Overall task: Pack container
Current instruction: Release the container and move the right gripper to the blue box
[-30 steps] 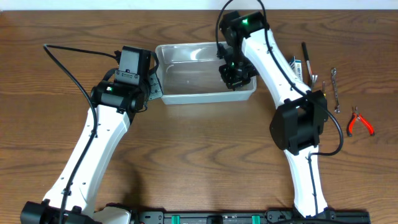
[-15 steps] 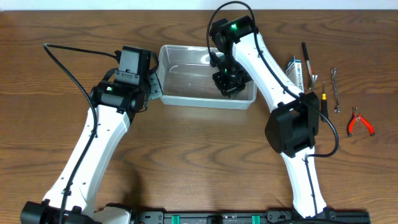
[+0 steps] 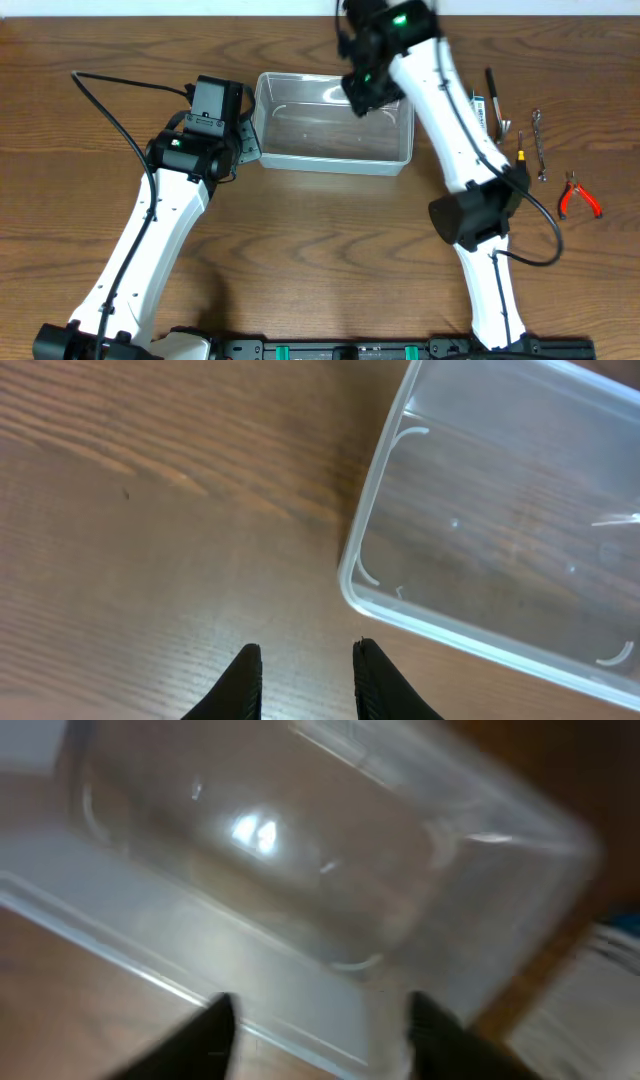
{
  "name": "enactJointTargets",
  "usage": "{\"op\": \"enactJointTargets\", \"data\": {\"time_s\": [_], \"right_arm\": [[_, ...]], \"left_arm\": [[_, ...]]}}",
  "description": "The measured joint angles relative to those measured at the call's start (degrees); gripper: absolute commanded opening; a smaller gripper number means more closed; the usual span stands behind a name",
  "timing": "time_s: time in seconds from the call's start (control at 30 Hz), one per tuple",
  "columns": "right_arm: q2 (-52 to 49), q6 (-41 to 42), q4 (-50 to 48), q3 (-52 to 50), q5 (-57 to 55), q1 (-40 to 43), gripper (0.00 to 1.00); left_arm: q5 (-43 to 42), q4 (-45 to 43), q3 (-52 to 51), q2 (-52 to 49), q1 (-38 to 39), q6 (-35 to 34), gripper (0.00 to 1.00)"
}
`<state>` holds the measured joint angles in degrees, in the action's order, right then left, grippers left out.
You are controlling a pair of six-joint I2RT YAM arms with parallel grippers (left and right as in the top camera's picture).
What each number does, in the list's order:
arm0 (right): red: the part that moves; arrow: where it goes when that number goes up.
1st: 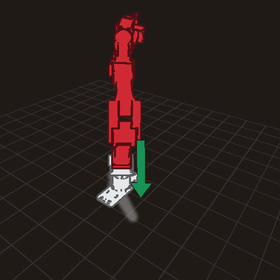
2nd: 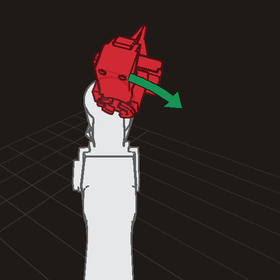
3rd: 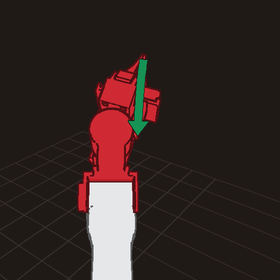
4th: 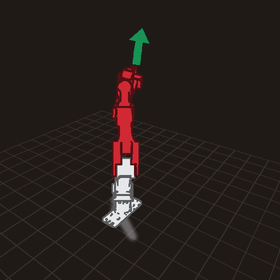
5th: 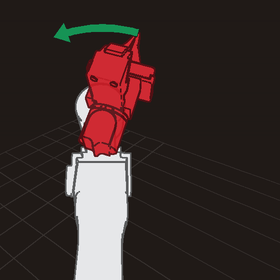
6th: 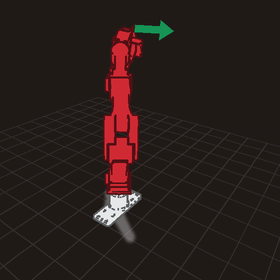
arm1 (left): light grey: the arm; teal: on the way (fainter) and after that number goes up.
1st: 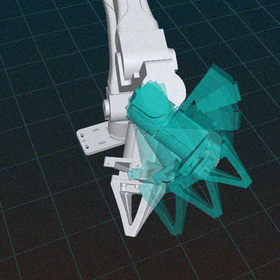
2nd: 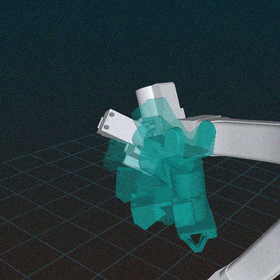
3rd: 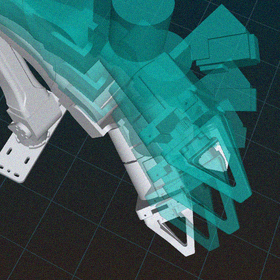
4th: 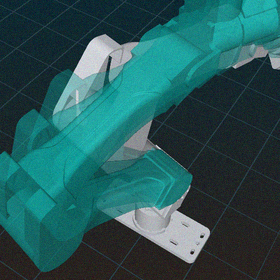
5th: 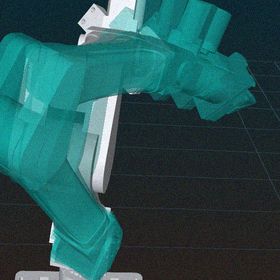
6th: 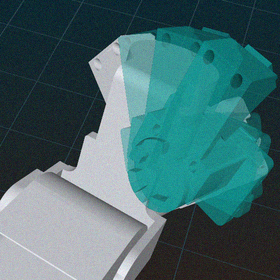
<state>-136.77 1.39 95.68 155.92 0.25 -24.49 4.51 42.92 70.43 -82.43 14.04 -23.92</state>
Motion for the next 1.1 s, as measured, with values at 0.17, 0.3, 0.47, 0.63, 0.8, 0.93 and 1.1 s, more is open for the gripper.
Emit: {"op": "enactJointTargets", "data": {"time_s": [0.17,0.3,0.47,0.63,0.8,0.93,1.1], "right_arm": [[2.5,0.6,1.2,7.5,-3.7,6.2,0.72],[5.1,0.9,1.2,8.3,-5.2,12.9,0.73],[5.6,0.8,1.4,8.0,-5.2,19.4,0.57],[5.6,0.7,1.4,5.5,-5.0,21.9,0.50],[5.6,0.7,1.4,0.8,-5.0,22.9,0.50],[5.6,0.5,1.2,-3.3,-4.9,22.9,0.50],[5.6,0.3,1.2,-6.4,-4.8,22.9,0.49]], "left_arm": [[0.0,0.2,0.0,0.0,0.0,0.6,0.29],[-0.3,0.0,0.0,-0.5,0.0,2.5,0.09],[-6.0,-2.7,0.0,-3.8,0.0,7.5,0.06],[-11.8,-6.2,0.0,-9.4,0.0,10.4,0.06],[-16.7,-9.2,0.1,-14.2,0.0,12.5,0.06],[-18.8,-9.4,0.1,-16.4,0.0,13.7,0.06],[-19.6,-7.7,0.1,-17.1,0.0,13.9,0.06]]}}
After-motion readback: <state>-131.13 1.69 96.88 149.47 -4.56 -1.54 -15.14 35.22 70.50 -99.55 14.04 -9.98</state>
